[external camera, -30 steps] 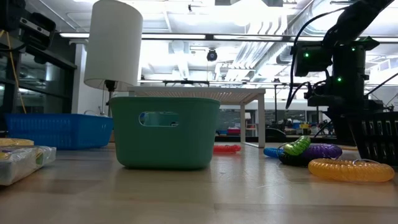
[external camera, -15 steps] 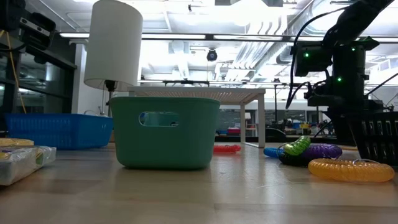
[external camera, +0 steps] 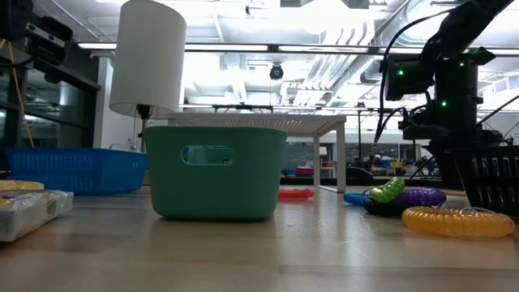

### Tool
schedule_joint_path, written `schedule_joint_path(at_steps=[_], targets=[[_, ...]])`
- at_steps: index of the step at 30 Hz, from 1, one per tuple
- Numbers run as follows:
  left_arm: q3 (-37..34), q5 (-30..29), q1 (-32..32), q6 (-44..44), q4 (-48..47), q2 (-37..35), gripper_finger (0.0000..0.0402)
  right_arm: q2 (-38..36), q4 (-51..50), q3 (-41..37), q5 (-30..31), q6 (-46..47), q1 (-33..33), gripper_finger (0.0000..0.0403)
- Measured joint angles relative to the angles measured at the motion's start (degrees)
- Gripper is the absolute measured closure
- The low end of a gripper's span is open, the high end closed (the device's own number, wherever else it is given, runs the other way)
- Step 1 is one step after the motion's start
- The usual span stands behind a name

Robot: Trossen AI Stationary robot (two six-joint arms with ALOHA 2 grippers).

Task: Pick & Place Office Desk Supplies
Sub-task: Put the yellow rubber band into the green bin

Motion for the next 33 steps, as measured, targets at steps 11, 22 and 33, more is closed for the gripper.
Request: schedule_joint_path(at_steps=[11,22,33], targets=[[0.0,0.0,0.0,0.0,0.0,0.0,0.0323,0.0,0.0,0.0,-0.2,-2.0,0.0,0.0332],[0.0,0.0,0.0,0.0,0.0,0.0,0.0323,0.0,0.0,0.0,-0.1,-2.1,0.0,0.0332],[0.0,0.0,0.0,0.0,0.0,0.0,0.0323,0.0,0.0,0.0,-0.2,-2.1,0.0,0.0332]])
